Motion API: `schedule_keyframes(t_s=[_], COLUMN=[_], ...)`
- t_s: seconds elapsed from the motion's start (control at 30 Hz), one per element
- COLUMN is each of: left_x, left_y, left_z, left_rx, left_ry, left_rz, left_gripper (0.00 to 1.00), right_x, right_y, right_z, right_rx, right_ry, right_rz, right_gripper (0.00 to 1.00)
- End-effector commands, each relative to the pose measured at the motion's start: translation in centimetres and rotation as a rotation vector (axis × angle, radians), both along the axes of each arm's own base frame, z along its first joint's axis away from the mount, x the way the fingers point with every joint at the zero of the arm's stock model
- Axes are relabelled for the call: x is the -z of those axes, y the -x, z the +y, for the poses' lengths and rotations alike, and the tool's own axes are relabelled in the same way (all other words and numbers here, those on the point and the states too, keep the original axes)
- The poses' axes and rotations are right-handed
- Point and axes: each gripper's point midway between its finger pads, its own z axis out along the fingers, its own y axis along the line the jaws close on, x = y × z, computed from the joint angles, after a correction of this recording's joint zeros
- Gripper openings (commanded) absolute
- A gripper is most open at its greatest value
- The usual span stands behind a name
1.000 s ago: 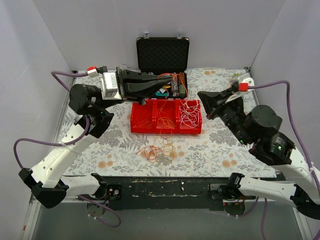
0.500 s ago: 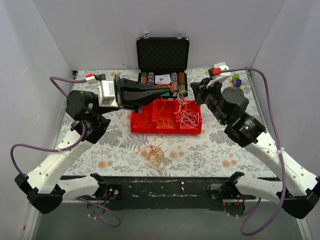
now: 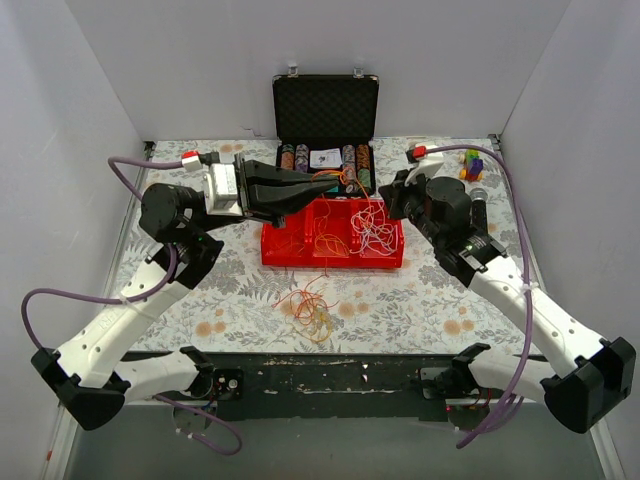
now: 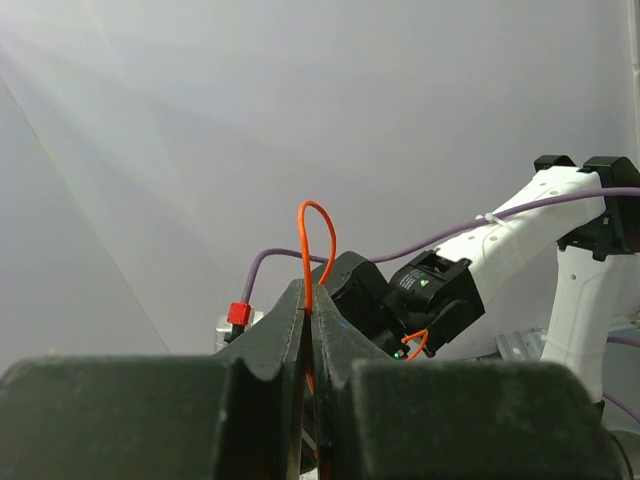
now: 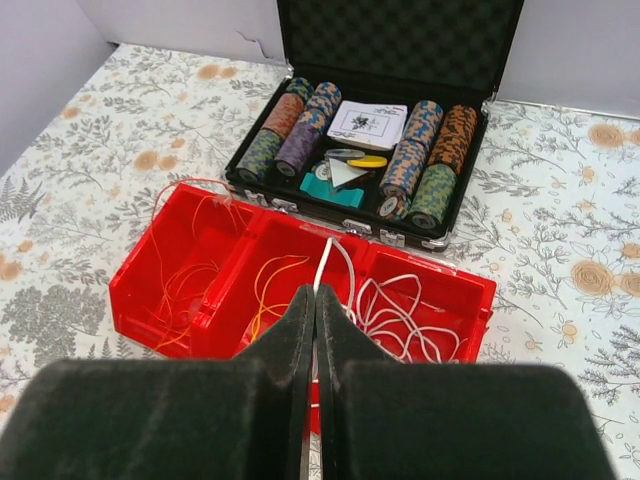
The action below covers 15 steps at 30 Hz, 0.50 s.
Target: Untangle the cables
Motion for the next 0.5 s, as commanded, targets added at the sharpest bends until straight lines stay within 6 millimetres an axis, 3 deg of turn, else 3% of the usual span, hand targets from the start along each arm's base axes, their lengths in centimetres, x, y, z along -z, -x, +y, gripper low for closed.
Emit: schedule_keyframes(t_s=[0.0,0.17,0.33,0.47], left_x=[-0.7,-0.4,-0.2,0.0], left_y=[0.5,0.4,0.3,0.2], left_z=[1.1,1.2,1.3,1.1], left_rx=[-0.027,-0.031,-0.035,-0.032], left_ry=[0.031,0.032,0.034,0.034], left_rz=[-0.040,-0.040,-0.043,-0.042], left_gripper=[0.00,0.00,0.00,0.00], right_x=[0.1,1.5,0.9,1.5], right_y=[-0.9,-2.3,-3.0,-3.6], right_z=[0.2,-1.2,-2.4,-2.6], right_rx=[-0.009,0.038,0.070,0.076], right_ry=[-0.056,-0.038,-0.024,-0.013], right_rz=[-0.013,0.011,-0.009,0.006], right_gripper=[0.01,0.01,0.01,0.01])
